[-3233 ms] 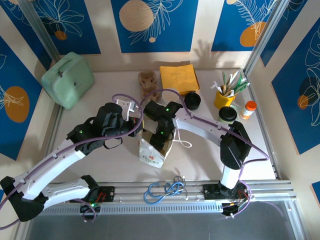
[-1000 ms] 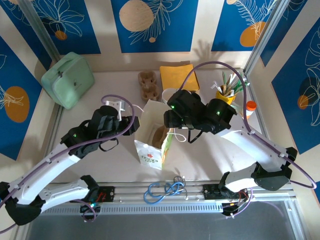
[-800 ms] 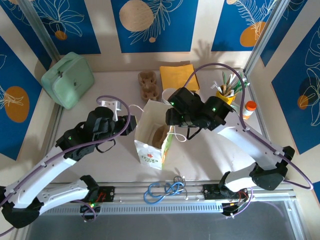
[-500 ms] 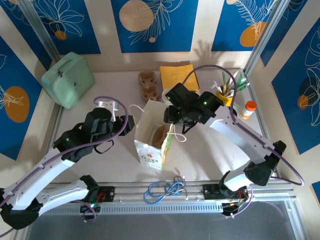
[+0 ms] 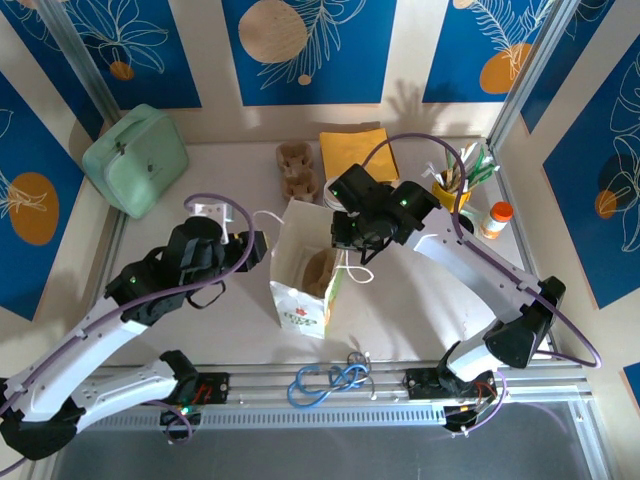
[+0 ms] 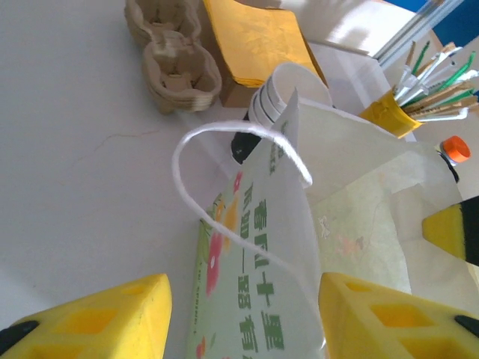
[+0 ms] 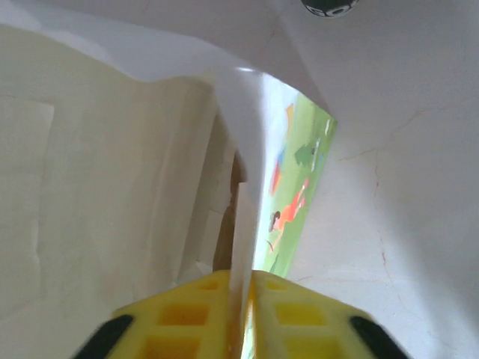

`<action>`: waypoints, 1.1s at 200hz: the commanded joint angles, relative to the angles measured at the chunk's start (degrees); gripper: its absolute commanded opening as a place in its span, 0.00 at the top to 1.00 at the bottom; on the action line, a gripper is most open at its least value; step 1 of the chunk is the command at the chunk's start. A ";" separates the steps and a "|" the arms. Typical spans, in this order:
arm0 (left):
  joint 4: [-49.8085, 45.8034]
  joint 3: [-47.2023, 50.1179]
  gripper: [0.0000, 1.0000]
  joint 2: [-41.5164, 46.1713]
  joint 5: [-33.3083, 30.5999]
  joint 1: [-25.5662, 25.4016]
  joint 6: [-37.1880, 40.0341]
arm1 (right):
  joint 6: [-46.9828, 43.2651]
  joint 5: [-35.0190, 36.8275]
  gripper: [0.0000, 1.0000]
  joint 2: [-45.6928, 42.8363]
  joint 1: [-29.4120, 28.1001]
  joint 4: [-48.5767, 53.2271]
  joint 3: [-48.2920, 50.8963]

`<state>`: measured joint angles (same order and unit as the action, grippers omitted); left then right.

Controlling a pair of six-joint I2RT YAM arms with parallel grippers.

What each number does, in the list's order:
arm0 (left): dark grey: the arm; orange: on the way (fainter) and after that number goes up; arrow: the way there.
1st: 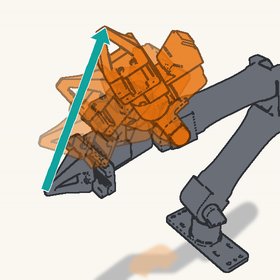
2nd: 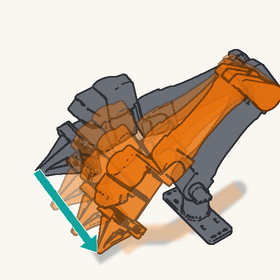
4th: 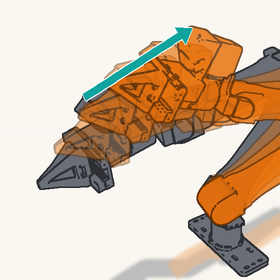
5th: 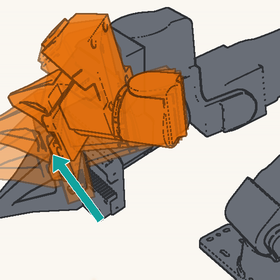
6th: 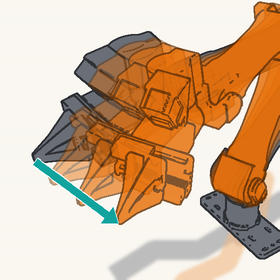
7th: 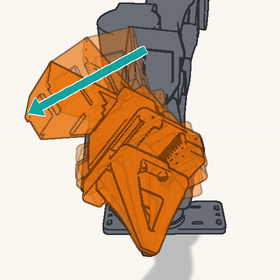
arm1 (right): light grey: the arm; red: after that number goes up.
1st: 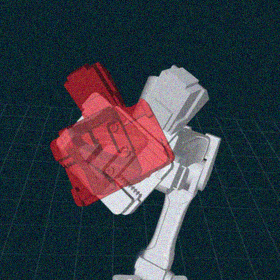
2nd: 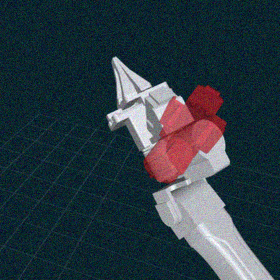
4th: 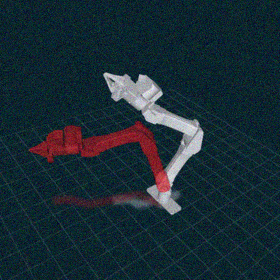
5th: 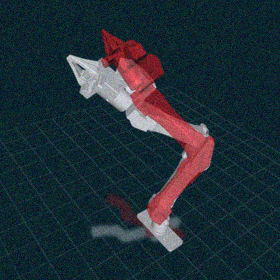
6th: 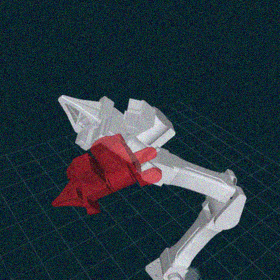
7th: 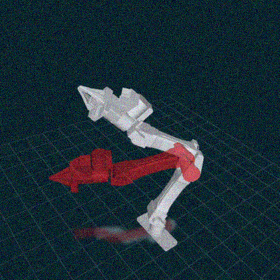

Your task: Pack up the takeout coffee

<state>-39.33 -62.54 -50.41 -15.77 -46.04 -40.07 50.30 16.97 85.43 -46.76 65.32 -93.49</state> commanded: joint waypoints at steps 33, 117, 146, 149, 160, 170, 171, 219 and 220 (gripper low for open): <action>-2.28 -1.41 0.45 5.13 -6.50 -0.14 -0.49 | -5.77 1.19 0.99 -5.06 -3.07 -5.80 1.12; -2.04 2.58 0.41 14.34 -14.01 -0.04 -0.53 | -17.31 -2.67 1.00 -16.74 -7.21 -21.57 11.65; -1.73 3.13 0.41 15.48 -14.64 -0.06 -0.36 | -20.79 -3.74 1.00 -21.44 -8.63 -26.65 15.99; -1.64 3.22 0.41 15.58 -14.70 -0.05 -0.36 | -21.05 -3.71 1.00 -21.88 -8.74 -27.12 16.44; -1.46 3.38 0.40 15.74 -14.65 -0.04 -0.25 | -22.26 -3.78 1.00 -23.44 -9.38 -28.75 17.96; -1.29 3.57 0.40 15.78 -14.65 -0.05 -0.27 | -23.40 -4.21 1.00 -24.64 -9.90 -30.19 19.17; -1.28 3.57 0.40 15.78 -14.65 -0.03 -0.27 | -23.45 -4.22 1.00 -24.75 -9.96 -30.31 19.24; -0.31 3.23 0.40 15.05 -13.36 -0.04 0.17 | -23.05 -3.60 1.00 -26.20 -10.61 -31.42 20.78; -0.31 3.18 0.40 15.02 -13.30 -0.03 0.17 | -22.96 -3.65 1.00 -26.15 -10.62 -31.32 20.79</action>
<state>-41.12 -59.24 -35.31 -29.04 -46.04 -40.23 27.99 13.67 59.70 -57.06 36.84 -73.10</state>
